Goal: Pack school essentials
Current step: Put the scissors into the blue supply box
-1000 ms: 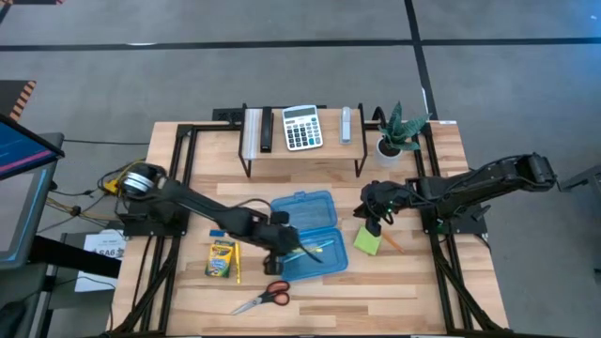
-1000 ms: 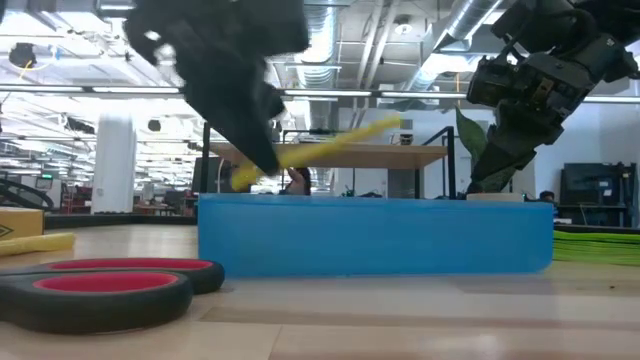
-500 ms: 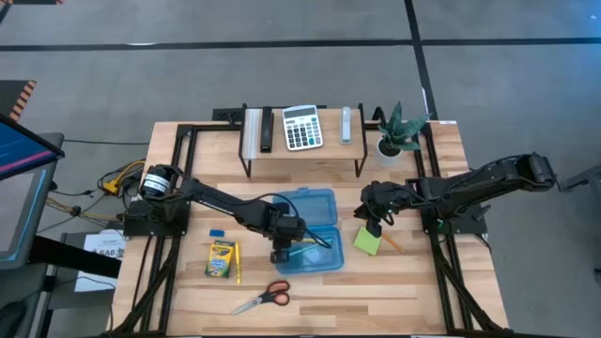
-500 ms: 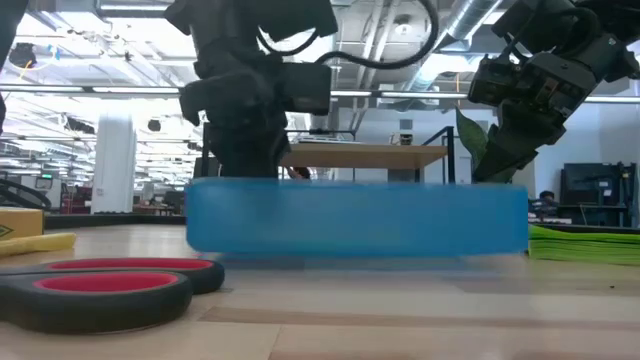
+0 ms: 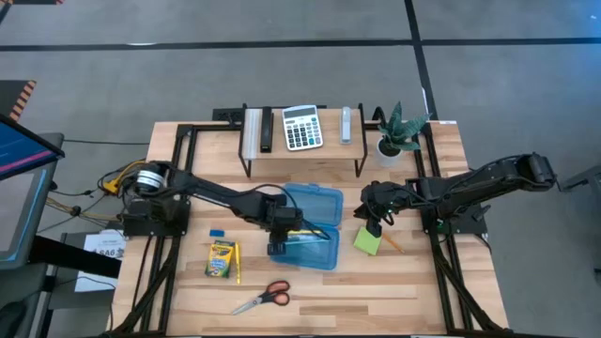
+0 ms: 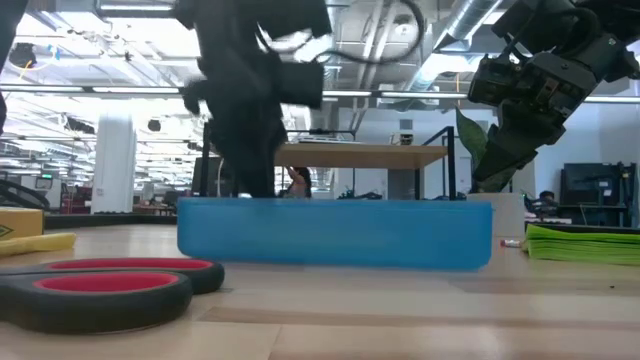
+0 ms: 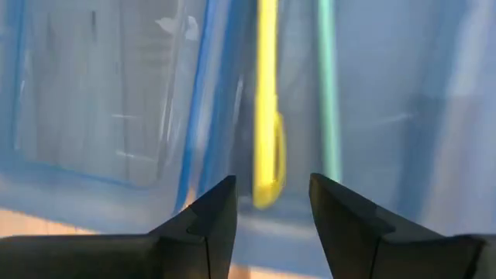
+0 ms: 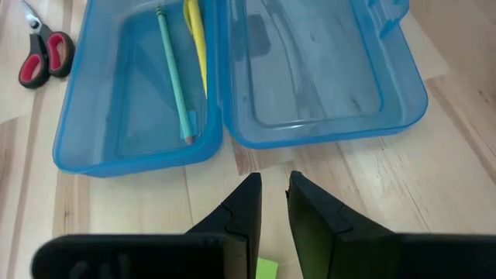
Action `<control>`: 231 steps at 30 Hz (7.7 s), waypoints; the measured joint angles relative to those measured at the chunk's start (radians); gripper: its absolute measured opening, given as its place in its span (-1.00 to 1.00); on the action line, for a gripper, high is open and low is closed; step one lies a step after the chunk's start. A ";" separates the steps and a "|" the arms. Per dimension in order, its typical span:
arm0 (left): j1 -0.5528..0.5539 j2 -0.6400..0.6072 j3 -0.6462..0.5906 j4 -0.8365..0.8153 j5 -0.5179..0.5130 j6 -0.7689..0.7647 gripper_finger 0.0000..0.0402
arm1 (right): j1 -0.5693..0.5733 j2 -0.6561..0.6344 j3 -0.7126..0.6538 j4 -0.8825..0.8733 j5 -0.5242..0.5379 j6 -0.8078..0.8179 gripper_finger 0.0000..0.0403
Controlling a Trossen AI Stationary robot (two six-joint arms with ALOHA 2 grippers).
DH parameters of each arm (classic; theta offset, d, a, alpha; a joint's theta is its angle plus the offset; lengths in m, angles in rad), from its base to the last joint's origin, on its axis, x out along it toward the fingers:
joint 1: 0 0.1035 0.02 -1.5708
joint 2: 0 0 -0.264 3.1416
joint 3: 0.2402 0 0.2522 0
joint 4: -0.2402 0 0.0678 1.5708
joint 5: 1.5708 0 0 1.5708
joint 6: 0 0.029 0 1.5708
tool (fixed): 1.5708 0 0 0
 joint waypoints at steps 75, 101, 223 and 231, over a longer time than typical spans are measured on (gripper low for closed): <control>-0.609 -0.030 -0.261 0.481 -0.154 -0.633 -0.06 | 0.011 0.000 0.000 0.021 0.002 0.010 -0.56; -0.573 0.043 -0.252 0.390 -0.070 -0.729 -0.15 | 0.012 0.000 0.000 0.029 0.001 0.015 -0.56; -0.213 0.171 0.391 -0.048 -0.111 0.087 -1.00 | 0.019 0.000 0.000 0.038 -0.001 0.002 -0.56; -0.131 0.176 0.393 0.058 -0.049 0.188 -1.00 | 0.003 0.000 0.000 0.037 0.000 -0.016 -0.56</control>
